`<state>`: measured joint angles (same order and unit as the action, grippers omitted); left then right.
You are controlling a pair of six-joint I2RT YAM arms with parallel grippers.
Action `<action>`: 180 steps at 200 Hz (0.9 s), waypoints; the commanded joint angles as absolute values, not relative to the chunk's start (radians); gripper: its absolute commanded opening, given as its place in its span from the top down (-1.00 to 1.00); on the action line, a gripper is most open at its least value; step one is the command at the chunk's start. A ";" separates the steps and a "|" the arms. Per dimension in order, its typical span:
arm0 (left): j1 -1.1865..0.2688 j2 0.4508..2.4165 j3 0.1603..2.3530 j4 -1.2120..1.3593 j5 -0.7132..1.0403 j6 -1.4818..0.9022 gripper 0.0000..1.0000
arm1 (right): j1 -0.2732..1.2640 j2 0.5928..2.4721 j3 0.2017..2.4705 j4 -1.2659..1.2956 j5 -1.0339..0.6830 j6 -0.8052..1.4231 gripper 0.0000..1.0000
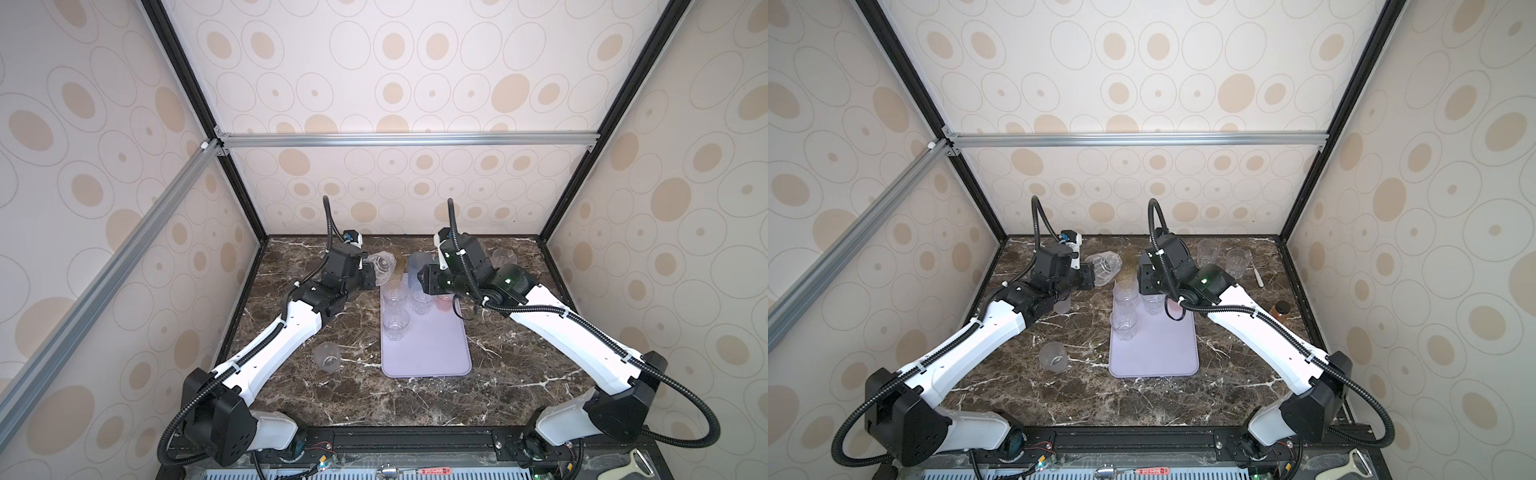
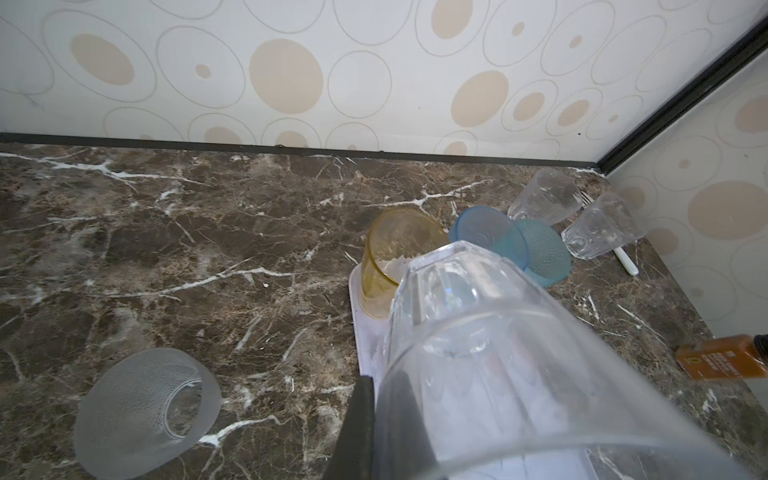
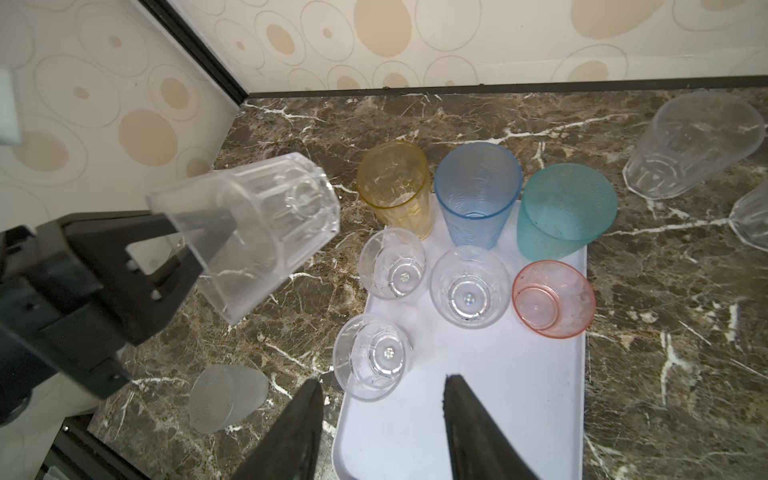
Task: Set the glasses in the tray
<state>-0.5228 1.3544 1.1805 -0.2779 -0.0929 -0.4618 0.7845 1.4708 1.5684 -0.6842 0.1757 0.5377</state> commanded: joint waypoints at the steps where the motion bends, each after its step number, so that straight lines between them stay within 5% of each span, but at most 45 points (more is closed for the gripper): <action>1: -0.556 1.357 1.204 -0.238 -0.091 -0.513 1.00 | 0.813 1.498 1.615 -0.672 0.181 0.543 -0.01; 90: -0.637 1.406 1.249 -0.247 -0.085 -0.519 1.00 | 0.843 1.635 1.724 -0.686 0.220 0.474 0.05; 180: -0.662 1.441 1.310 -0.262 0.020 -0.521 0.94 | 0.905 1.735 1.800 -0.808 0.588 0.323 0.66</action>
